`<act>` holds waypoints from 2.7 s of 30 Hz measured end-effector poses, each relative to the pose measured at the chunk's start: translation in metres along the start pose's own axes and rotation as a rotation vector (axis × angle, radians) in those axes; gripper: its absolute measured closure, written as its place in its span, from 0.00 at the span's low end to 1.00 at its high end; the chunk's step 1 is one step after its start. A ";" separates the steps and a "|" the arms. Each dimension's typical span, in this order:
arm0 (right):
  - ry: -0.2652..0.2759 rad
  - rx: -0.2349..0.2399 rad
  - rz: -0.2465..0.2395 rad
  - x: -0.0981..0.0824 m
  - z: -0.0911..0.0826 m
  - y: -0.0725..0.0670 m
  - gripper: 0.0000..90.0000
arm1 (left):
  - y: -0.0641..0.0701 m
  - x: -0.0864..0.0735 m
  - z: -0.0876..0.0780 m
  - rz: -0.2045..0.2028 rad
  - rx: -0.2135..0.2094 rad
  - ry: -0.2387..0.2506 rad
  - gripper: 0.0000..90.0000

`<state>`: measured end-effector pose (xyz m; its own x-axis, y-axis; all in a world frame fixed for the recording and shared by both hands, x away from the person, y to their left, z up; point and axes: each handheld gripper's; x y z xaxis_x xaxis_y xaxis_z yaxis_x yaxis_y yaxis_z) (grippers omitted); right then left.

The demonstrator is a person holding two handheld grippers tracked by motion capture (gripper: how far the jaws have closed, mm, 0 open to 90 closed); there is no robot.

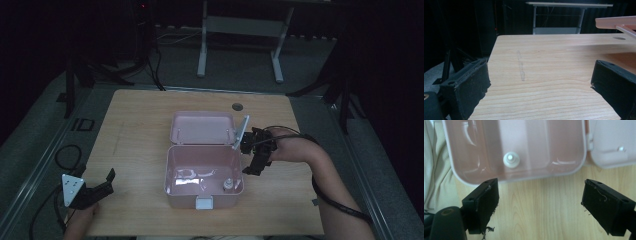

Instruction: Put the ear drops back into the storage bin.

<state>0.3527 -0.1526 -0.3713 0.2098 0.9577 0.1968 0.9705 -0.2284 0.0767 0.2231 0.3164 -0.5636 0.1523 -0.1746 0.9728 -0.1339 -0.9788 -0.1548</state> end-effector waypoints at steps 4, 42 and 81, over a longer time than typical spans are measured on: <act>0.000 0.000 0.028 -0.013 0.003 0.004 0.15 | 0.000 0.000 0.000 -0.001 0.001 0.001 0.02; 0.251 -0.083 0.359 -0.142 0.103 0.018 0.16 | 0.001 0.000 0.000 0.005 0.001 0.001 0.02; 0.815 -0.600 1.064 -0.225 0.131 0.021 0.15 | 0.001 0.000 -0.001 0.003 0.002 0.002 0.02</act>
<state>0.3418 -0.3498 -0.5422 0.4577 -0.0204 0.8889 0.1678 -0.9798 -0.1089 0.2223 0.3159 -0.5637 0.1501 -0.1770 0.9727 -0.1327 -0.9785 -0.1576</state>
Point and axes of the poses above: each handheld gripper's, and its own axes: z roughly forward along the jaws, x roughly out of its top, y roughly to its right, and after that the axes turned 10 degrees about z, right-handed
